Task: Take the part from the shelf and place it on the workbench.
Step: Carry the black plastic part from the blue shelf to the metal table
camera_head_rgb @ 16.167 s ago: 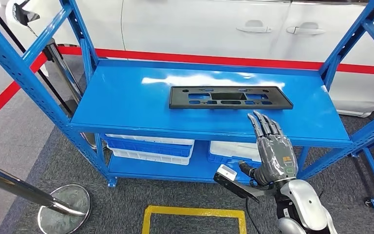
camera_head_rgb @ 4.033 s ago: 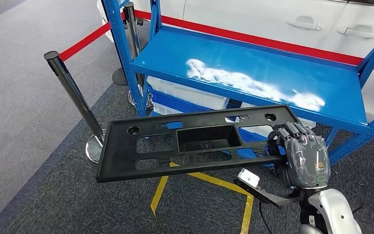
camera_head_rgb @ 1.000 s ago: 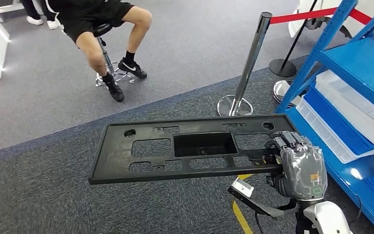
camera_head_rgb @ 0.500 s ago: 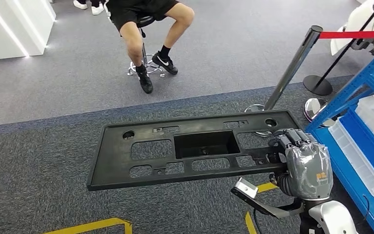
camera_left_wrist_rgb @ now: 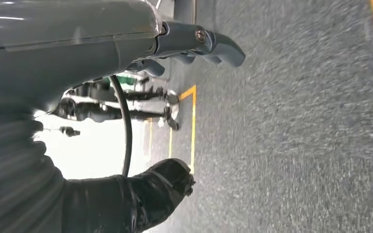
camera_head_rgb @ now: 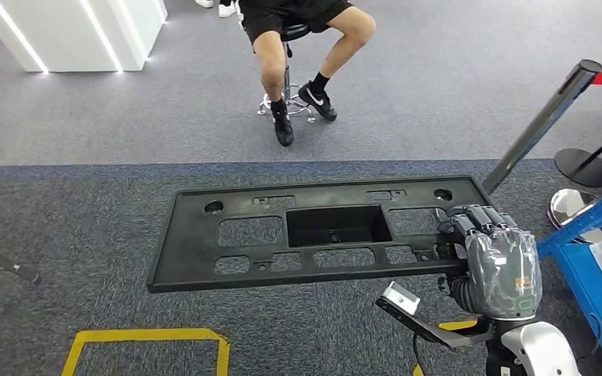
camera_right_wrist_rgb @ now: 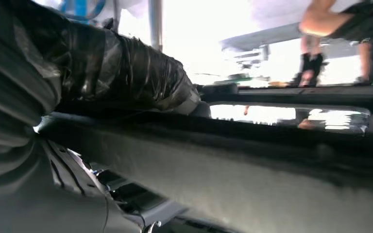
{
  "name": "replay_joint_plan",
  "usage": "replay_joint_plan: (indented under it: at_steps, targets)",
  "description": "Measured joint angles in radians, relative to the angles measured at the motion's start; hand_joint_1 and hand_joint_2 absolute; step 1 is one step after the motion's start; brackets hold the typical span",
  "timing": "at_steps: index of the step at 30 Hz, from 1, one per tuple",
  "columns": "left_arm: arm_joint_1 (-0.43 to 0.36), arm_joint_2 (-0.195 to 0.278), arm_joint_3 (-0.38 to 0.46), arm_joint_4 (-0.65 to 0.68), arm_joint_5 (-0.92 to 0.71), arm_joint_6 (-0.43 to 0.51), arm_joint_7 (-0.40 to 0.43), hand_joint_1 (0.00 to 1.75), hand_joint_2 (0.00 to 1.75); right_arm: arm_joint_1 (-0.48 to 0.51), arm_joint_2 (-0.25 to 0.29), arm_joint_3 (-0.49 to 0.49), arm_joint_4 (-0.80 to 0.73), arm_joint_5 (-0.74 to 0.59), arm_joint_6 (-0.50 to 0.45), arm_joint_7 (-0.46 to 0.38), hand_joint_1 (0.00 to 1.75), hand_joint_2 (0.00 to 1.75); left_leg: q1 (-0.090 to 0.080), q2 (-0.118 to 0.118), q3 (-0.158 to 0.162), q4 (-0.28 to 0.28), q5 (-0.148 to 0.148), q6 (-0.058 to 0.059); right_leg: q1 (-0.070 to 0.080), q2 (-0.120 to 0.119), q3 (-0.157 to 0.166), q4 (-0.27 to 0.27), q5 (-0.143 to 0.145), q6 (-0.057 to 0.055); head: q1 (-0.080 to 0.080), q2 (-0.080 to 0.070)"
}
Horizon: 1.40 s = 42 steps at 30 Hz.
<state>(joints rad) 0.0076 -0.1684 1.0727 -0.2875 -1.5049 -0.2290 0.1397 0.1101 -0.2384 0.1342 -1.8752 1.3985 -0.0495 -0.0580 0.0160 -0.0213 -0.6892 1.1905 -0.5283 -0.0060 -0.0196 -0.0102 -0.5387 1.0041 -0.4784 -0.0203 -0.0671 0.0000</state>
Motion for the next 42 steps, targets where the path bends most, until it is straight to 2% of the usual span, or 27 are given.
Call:
replay_joint_plan:
  at_steps: [2, 3, 5, 7, 9, 11, 13, 15, 16, 17, 18, 19, 20, 22, 24, 26, 27, 29, 30, 31, 33, 34, 36, 38, 39, 41, 42]
  targets:
    - [-0.001, 0.000, 0.000, 0.000, 0.000, 0.000, 0.000, 0.00, 1.75, 0.001, 0.000, 0.000, 0.000, 0.000, 0.001, 0.000, 1.75, 1.75, 0.003, 0.012, -0.042, 0.099, -0.037, -0.007, 0.001, -0.031, -0.002, 0.001, -0.001, 0.000, 0.000, 0.000]
    - [0.000, 0.000, 0.000, 0.000, 0.000, 0.000, 0.000, 0.00, 1.75, 0.001, 0.000, 0.000, 0.000, 0.000, 0.001, -0.001, 1.75, 1.75, 0.005, 0.015, -0.039, 0.102, -0.030, -0.010, 0.001, -0.046, -0.002, 0.001, -0.002, 0.000, 0.000, 0.000]
    - [0.002, 0.001, 0.000, -0.001, 0.000, 0.000, 0.000, 0.00, 1.75, 0.001, 0.000, 0.000, 0.000, 0.000, 0.004, -0.004, 1.75, 1.75, 0.006, 0.035, 0.023, 0.000, 0.026, -0.011, 0.000, -0.074, 0.001, 0.005, -0.006, 0.007, 0.000, 0.000]
    - [-0.001, 0.001, 0.001, -0.002, 0.000, 0.000, -0.001, 0.00, 1.75, 0.000, 0.000, -0.001, -0.002, 0.000, 0.006, -0.005, 1.75, 1.75, 0.000, 0.074, 0.091, -0.123, 0.062, -0.003, 0.004, -0.098, 0.004, 0.011, -0.014, 0.018, 0.000, 0.000]
    - [-0.001, 0.000, 0.001, -0.003, 0.000, 0.000, -0.002, 0.00, 1.75, -0.004, -0.001, -0.003, -0.003, -0.001, 0.010, -0.007, 1.75, 1.75, -0.007, 0.085, 0.107, -0.162, 0.061, 0.011, 0.011, -0.119, 0.007, 0.013, -0.018, 0.029, 0.002, 0.000]
    - [0.002, 0.000, 0.001, -0.003, 0.000, 0.000, -0.002, 0.00, 1.75, -0.013, -0.001, -0.004, -0.003, -0.003, 0.014, -0.010, 1.75, 1.75, -0.005, 0.060, 0.104, -0.166, 0.066, 0.026, 0.011, -0.131, 0.014, 0.012, -0.021, 0.040, 0.002, 0.000]
    - [0.002, 0.000, 0.001, -0.003, 0.000, 0.000, -0.002, 0.00, 1.75, -0.020, -0.001, -0.006, -0.003, -0.004, 0.014, -0.012, 1.75, 1.75, 0.000, 0.039, 0.106, -0.174, 0.073, 0.040, 0.005, -0.089, 0.006, 0.046, -0.051, 0.049, 0.003, 0.000]
    - [-0.002, 0.000, 0.002, -0.004, 0.000, 0.001, -0.003, 0.00, 1.75, -0.023, -0.003, -0.011, -0.003, -0.007, 0.015, -0.013, 1.75, 1.75, 0.002, 0.017, 0.106, -0.177, 0.077, 0.050, 0.000, -0.022, -0.042, 0.156, -0.117, 0.053, 0.003, 0.000]
    - [-0.004, 0.000, 0.002, -0.004, 0.000, 0.002, -0.003, 0.00, 1.75, -0.024, -0.004, -0.015, -0.003, -0.009, 0.015, -0.013, 1.75, 1.75, 0.001, 0.004, 0.104, -0.176, 0.079, 0.052, 0.000, -0.004, -0.075, 0.224, -0.146, 0.054, 0.004, 0.000]
    - [-0.005, 0.000, 0.002, -0.003, 0.000, 0.003, -0.004, 0.00, 1.75, -0.026, -0.006, -0.018, -0.003, -0.011, 0.016, -0.013, 1.75, 1.75, 0.000, -0.010, 0.103, -0.175, 0.079, 0.053, 0.000, 0.004, -0.101, 0.273, -0.159, 0.054, 0.004, 0.000]
    - [-0.006, 0.000, 0.002, -0.003, 0.000, 0.004, -0.004, 0.00, 1.75, -0.028, -0.006, -0.021, -0.003, -0.014, 0.017, -0.014, 1.75, 1.75, -0.001, -0.025, 0.102, -0.174, 0.079, 0.053, 0.000, 0.007, -0.113, 0.290, -0.151, 0.054, 0.004, 0.000]
    - [-0.006, 0.000, 0.003, -0.003, 0.000, 0.005, -0.004, 0.00, 1.75, -0.031, -0.008, -0.024, -0.003, -0.016, 0.019, -0.015, 1.75, 1.75, -0.002, -0.040, 0.103, -0.172, 0.079, 0.053, 0.000, 0.011, -0.106, 0.265, -0.123, 0.051, 0.004, 0.000]
    - [-0.006, -0.001, 0.004, -0.003, 0.000, 0.005, -0.004, 0.00, 1.75, -0.035, -0.009, -0.026, -0.003, -0.019, 0.020, -0.016, 1.75, 1.75, -0.003, -0.055, 0.104, -0.170, 0.079, 0.052, 0.000, 0.020, -0.084, 0.209, -0.081, 0.047, 0.004, 0.000]
    - [-0.008, -0.003, 0.006, -0.003, 0.000, 0.006, -0.004, 0.00, 1.75, -0.044, -0.014, -0.032, -0.004, -0.026, 0.022, -0.018, 1.75, 1.75, -0.003, -0.082, 0.103, -0.167, 0.079, 0.048, -0.001, 0.072, -0.033, 0.080, -0.018, 0.035, 0.003, 0.000]
    - [-0.009, -0.005, 0.009, -0.003, 0.000, 0.006, -0.004, 0.00, 1.75, -0.050, -0.018, -0.037, -0.005, -0.030, 0.024, -0.018, 1.75, 1.75, 0.000, -0.106, 0.093, -0.164, 0.082, 0.037, 0.000, 0.105, -0.013, 0.025, -0.006, 0.028, 0.003, 0.000]
    - [-0.008, -0.006, 0.012, -0.003, 0.000, 0.006, -0.004, 0.00, 1.75, -0.057, -0.020, -0.041, -0.006, -0.031, 0.027, -0.018, 1.75, 1.75, 0.004, -0.128, 0.084, -0.166, 0.088, 0.022, 0.000, 0.083, -0.011, 0.016, -0.006, 0.023, 0.004, 0.000]
    - [-0.006, -0.006, 0.012, -0.003, 0.000, 0.006, -0.004, 0.00, 1.75, -0.059, -0.020, -0.042, -0.006, -0.031, 0.028, -0.018, 1.75, 1.75, 0.004, -0.121, 0.080, -0.162, 0.086, 0.016, -0.002, 0.070, -0.007, 0.009, -0.002, 0.018, 0.004, 0.000]
    - [-0.008, -0.008, 0.014, -0.003, 0.000, 0.006, -0.006, 0.00, 1.75, -0.063, -0.021, -0.043, -0.006, -0.033, 0.030, -0.019, 1.75, 1.75, 0.001, -0.063, 0.051, -0.104, 0.050, 0.009, -0.006, 0.037, 0.000, -0.005, 0.003, 0.007, 0.000, 0.000]
    - [-0.010, -0.008, 0.015, -0.003, 0.000, 0.007, -0.007, 0.00, 1.75, -0.063, -0.021, -0.044, -0.006, -0.034, 0.030, -0.019, 1.75, 1.75, 0.000, -0.026, 0.025, -0.049, 0.019, 0.007, -0.003, 0.022, 0.002, -0.007, 0.003, 0.004, -0.003, 0.000]
    - [-0.012, -0.008, 0.016, -0.003, 0.000, 0.007, -0.009, 0.00, 1.75, -0.063, -0.021, -0.045, -0.006, -0.035, 0.030, -0.020, 1.75, 1.75, 0.001, -0.002, -0.008, 0.017, -0.014, 0.004, -0.002, 0.005, 0.001, -0.006, 0.003, 0.002, -0.004, 0.000]
    - [-0.013, -0.008, 0.019, -0.003, 0.000, 0.009, -0.011, 0.00, 1.75, -0.062, -0.022, -0.045, -0.006, -0.036, 0.031, -0.020, 1.75, 1.75, 0.004, 0.013, -0.048, 0.105, -0.042, -0.003, 0.000, -0.027, 0.000, -0.004, 0.000, 0.003, -0.004, 0.000]
    - [-0.012, -0.008, 0.021, -0.003, 0.000, 0.011, -0.012, 0.00, 1.75, -0.062, -0.022, -0.045, -0.006, -0.036, 0.031, -0.020, 1.75, 1.75, 0.004, 0.017, -0.043, 0.101, -0.030, -0.005, 0.000, -0.042, 0.000, -0.003, -0.002, 0.004, -0.004, 0.000]
    - [-0.010, -0.008, 0.027, -0.004, 0.000, 0.014, -0.014, 0.00, 1.75, -0.065, -0.024, -0.046, -0.006, -0.038, 0.030, -0.021, 1.75, 1.75, 0.004, 0.039, 0.023, -0.014, 0.030, -0.004, -0.001, -0.068, 0.004, 0.002, -0.008, 0.011, -0.004, 0.000]
    - [-0.012, -0.008, 0.031, -0.005, 0.000, 0.016, -0.014, 0.00, 1.75, -0.072, -0.030, -0.050, -0.006, -0.046, 0.030, -0.021, 1.75, 1.75, -0.004, 0.081, 0.087, -0.130, 0.064, 0.007, 0.005, -0.091, 0.008, 0.008, -0.016, 0.022, -0.003, 0.000]
    - [-0.012, -0.008, 0.033, -0.005, 0.000, 0.016, -0.014, 0.00, 1.75, -0.078, -0.034, -0.053, -0.007, -0.054, 0.029, -0.022, 1.75, 1.75, -0.008, 0.092, 0.099, -0.155, 0.065, 0.014, 0.009, -0.101, 0.010, 0.010, -0.019, 0.027, -0.003, 0.000]
    - [-0.011, -0.008, 0.039, -0.005, 0.000, 0.016, -0.013, 0.00, 1.75, -0.094, -0.044, -0.061, -0.011, -0.073, 0.030, -0.025, 1.75, 1.75, -0.010, 0.074, 0.096, -0.159, 0.064, 0.028, 0.012, -0.121, 0.014, 0.009, -0.021, 0.037, -0.002, 0.000]
    - [-0.011, -0.008, 0.043, -0.005, 0.000, 0.015, -0.012, 0.00, 1.75, -0.104, -0.049, -0.066, -0.015, -0.082, 0.032, -0.027, 1.75, 1.75, -0.009, 0.063, 0.096, -0.162, 0.066, 0.033, 0.011, -0.120, 0.016, 0.012, -0.026, 0.043, -0.002, 0.000]
